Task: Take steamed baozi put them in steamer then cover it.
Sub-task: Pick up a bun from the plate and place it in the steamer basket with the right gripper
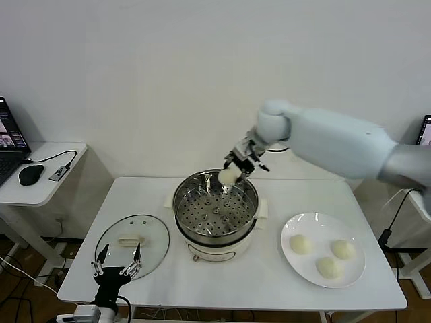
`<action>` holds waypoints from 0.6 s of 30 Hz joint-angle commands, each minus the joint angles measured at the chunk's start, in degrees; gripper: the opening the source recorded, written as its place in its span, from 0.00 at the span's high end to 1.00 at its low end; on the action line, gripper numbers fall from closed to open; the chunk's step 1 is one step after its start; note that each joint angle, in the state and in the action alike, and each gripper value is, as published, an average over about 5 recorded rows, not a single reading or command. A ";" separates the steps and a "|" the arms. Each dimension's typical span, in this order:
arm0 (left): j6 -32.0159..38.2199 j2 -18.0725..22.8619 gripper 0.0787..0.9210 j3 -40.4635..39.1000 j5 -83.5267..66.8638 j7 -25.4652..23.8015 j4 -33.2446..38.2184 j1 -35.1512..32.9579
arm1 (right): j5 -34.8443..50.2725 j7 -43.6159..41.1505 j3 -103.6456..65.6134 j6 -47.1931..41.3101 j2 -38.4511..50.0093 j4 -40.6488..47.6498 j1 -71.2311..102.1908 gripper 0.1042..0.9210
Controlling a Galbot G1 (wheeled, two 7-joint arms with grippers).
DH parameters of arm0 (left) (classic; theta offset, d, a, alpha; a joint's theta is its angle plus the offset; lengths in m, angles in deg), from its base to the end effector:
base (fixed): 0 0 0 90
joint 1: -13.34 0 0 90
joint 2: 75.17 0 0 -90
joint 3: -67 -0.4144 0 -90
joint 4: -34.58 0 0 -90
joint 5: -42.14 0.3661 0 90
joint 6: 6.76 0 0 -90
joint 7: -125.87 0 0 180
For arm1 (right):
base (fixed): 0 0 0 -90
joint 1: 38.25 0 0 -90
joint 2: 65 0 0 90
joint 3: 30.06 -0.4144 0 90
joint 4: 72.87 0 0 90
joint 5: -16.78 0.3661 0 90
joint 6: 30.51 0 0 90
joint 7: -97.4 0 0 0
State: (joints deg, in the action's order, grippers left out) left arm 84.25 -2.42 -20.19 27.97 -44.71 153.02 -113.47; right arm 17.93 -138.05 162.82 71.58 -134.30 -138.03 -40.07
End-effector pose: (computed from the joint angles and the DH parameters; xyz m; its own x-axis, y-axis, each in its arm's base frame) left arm 0.1229 0.0863 -0.3724 -0.9897 -0.0633 0.1284 -0.0577 0.9972 0.0471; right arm 0.6480 0.1021 -0.0535 -0.2606 -0.3006 0.9175 -0.4876 -0.7792 -0.3938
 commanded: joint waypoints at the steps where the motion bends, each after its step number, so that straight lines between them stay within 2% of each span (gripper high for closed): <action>1: 0.12 0.03 0.12 0.10 -0.46 -0.07 0.07 0.00 | -7.84 1.83 2.84 9.27 -7.22 5.18 1.36 0.45; 7: 0.09 0.31 0.12 0.22 -0.25 -0.11 0.00 0.09 | -15.21 4.42 2.22 15.07 -9.00 9.49 4.89 0.44; 18: 0.10 0.36 0.12 0.29 -0.12 -0.09 -0.33 0.44 | -22.97 7.70 0.40 19.95 -10.74 13.93 8.30 0.44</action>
State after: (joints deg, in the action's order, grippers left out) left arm 84.33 -2.03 -19.90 27.94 -44.79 152.75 -113.02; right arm -0.05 -131.59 162.86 87.67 -143.43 -126.73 -33.25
